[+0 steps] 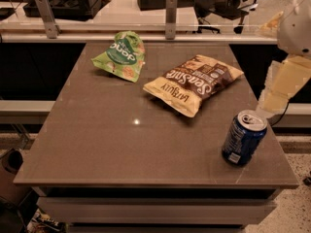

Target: Pick green rice chip bag

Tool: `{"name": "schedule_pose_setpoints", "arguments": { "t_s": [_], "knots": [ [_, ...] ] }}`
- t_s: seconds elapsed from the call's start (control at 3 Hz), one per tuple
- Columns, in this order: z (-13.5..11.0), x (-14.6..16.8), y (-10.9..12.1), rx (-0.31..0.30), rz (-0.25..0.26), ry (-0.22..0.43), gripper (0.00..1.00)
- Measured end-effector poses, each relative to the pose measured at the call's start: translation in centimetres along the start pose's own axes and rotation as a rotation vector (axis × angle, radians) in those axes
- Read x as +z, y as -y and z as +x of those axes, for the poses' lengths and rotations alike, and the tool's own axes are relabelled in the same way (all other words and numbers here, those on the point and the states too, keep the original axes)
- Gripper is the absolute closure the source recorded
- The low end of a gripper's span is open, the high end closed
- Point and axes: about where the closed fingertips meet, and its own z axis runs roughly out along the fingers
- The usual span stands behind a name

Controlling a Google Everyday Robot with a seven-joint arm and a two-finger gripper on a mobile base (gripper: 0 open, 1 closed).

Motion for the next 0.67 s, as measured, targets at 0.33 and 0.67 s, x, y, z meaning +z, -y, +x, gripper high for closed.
{"name": "schedule_pose_setpoints", "arguments": {
  "t_s": [0.33,0.67],
  "knots": [
    [-3.3,1.6,3.4,-0.012,0.037,0.137,0.0],
    [-7.0,3.9,6.3,-0.001,0.062,0.235,0.0]
  ]
}}
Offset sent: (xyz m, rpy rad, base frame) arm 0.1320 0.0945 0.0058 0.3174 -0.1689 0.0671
